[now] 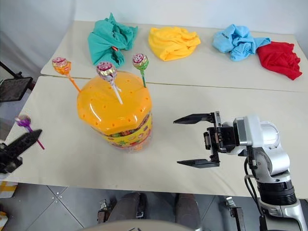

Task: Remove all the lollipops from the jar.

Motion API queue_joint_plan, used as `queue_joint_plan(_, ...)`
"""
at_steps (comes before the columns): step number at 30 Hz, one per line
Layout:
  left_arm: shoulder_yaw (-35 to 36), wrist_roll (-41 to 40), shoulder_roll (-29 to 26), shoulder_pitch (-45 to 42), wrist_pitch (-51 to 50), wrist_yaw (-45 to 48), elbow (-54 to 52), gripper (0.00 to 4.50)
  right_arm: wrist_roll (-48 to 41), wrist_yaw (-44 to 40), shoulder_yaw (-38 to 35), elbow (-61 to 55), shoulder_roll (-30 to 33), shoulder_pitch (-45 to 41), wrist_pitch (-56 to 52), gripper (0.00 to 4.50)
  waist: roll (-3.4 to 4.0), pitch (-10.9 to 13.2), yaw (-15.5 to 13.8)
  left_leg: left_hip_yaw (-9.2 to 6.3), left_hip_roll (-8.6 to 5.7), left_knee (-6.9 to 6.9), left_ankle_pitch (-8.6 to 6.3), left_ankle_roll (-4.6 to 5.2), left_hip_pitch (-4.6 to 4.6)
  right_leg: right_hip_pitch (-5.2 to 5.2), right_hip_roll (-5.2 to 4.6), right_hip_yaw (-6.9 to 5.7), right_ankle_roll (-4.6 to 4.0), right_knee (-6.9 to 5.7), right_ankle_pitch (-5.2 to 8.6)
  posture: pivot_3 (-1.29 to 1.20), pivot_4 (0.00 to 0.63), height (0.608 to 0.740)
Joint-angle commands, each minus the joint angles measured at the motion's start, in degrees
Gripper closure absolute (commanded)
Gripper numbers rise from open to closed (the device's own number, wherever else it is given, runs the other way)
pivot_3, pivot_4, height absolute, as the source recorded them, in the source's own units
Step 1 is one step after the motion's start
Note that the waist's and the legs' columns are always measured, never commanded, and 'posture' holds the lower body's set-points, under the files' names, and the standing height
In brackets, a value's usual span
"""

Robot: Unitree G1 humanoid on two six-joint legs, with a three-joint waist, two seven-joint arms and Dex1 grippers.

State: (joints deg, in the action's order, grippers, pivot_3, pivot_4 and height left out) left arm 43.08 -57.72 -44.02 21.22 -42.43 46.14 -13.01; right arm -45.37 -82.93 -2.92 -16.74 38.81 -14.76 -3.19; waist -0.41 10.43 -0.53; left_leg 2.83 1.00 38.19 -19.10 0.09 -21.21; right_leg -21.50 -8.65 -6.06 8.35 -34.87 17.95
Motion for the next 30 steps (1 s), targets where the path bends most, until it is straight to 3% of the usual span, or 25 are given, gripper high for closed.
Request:
queue_joint_plan(1, -4.18, 8.05, 0.01, -0.54, 4.76, -0.76, 0.31, 4.48, -0.07, 0.9, -1.35, -3.01, 1.0, 1.36, -1.59, 0.0, -0.01, 0.0, -0.34, 0.01, 0.02, 0.0, -0.01, -0.01, 0.0, -0.01, 0.01, 0.01, 0.0, 0.01, 0.0, 0.0, 0.15, 0.74)
queue_joint_plan(2, -4.82, 10.15, 0.3, -0.8, 6.87, -0.22, 1.5, 4.48, -0.15, 1.37, -1.71, -3.47, 0.94, 1.84, -1.74, 0.0, -0.01, 0.0, -0.35, 0.0, 0.04, 0.0, -0.02, -0.02, -0.01, -0.01, 0.03, 0.0, 0.0, 0.0, 0.0, 0.0, 0.15, 0.74)
queue_joint_plan(7, -4.77, 14.54, 1.39, -4.54, 13.64, 1.29, 7.38, 3.25, -1.22, 5.31, -4.88, -6.58, -0.54, 6.55, -1.38, 0.0, -0.01, -0.01, -0.46, 0.02, 0.12, -0.03, -0.08, -0.09, 0.0, -0.05, 0.08, -0.04, -0.01, -0.02, 0.0, 0.0, 0.15, 0.74)
queue_joint_plan(12, -0.44, 9.74, -2.3, -10.21, 18.76, 13.63, 9.18, 1.86, -8.25, 14.27, -9.3, -12.11, -4.89, 9.16, -3.31, 0.0, -0.03, -0.01, -0.62, 0.07, 0.16, 0.02, -0.09, -0.09, 0.0, -0.05, 0.09, -0.06, -0.01, -0.05, -0.01, 0.0, 0.15, 0.74)
queue_joint_plan(17, 0.68, -1.7, -7.71, -19.41, 8.91, 16.66, 7.83, 1.86, -11.38, 20.9, -12.42, -14.39, -6.45, 6.55, -3.85, 0.0, 0.01, 0.0, -0.55, 0.07, 0.19, 0.06, -0.09, -0.09, 0.03, -0.05, 0.09, -0.05, -0.03, -0.12, -0.02, 0.0, 0.15, 0.74)
queue_joint_plan(21, -5.29, -7.43, -6.01, -31.73, 6.25, 14.16, 4.11, 1.86, -11.99, 25.68, -12.48, -15.31, -6.94, 0.57, -4.35, 0.0, 0.04, 0.02, -0.6, 0.07, 0.45, 0.07, -0.08, -0.09, 0.01, -0.07, 0.12, -0.05, -0.02, -0.16, -0.03, 0.0, 0.15, 0.74)
queue_joint_plan(27, -17.69, -3.67, -0.73, -46.59, 7.23, 13.63, 4.94, 1.86, -12.4, 29.45, -10.42, -18.22, -7.6, -1.44, -6.53, 0.0, 0.04, 0.02, -0.68, 0.08, 0.16, 0.07, -0.07, -0.1, 0.01, -0.07, 0.16, -0.08, -0.02, -0.21, -0.04, 0.0, 0.15, 0.74)
queue_joint_plan(30, -21.59, -1.39, 0.65, -48.56, 7.15, 15.44, 6.41, 1.86, -11.64, 29.18, -10.21, -18.65, -7.08, -0.82, -6.96, 0.0, 0.04, 0.02, -0.4, 0.53, 0.13, 0.08, -0.07, -0.09, -0.03, -0.07, 0.17, -0.1, -0.01, -0.18, -0.04, 0.0, 0.15, 0.74)
